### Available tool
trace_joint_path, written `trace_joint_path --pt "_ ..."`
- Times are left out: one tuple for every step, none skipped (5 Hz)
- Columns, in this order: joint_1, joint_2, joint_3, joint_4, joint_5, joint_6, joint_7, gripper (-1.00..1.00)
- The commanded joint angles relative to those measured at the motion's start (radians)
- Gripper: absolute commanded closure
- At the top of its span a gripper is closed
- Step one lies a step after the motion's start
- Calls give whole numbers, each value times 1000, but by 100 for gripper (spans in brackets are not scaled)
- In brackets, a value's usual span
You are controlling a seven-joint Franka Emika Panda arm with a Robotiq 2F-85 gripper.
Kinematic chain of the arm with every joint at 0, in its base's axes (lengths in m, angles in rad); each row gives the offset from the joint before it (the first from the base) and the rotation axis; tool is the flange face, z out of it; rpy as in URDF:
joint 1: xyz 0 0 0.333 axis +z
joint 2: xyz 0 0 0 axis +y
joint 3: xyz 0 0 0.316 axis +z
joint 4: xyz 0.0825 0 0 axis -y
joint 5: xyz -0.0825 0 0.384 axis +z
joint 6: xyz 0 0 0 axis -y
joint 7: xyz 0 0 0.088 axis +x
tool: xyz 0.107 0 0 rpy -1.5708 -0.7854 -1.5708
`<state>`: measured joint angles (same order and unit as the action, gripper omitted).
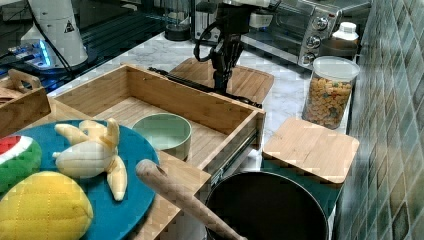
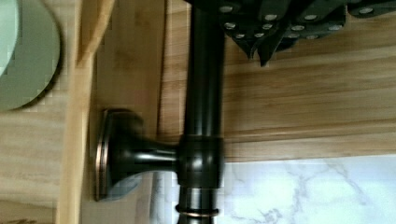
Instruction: Close the drawer.
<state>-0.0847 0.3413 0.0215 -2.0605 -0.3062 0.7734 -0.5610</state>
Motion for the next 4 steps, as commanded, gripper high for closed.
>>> trace_joint_path --pt "-143 -32 -62 -20 106 28 -155 100" --pt "-204 -1 -71 62 117 -105 -261 100" --pt "-254 14 -94 38 146 -30 -368 100" --pt "-278 22 -132 74 109 -54 -414 100"
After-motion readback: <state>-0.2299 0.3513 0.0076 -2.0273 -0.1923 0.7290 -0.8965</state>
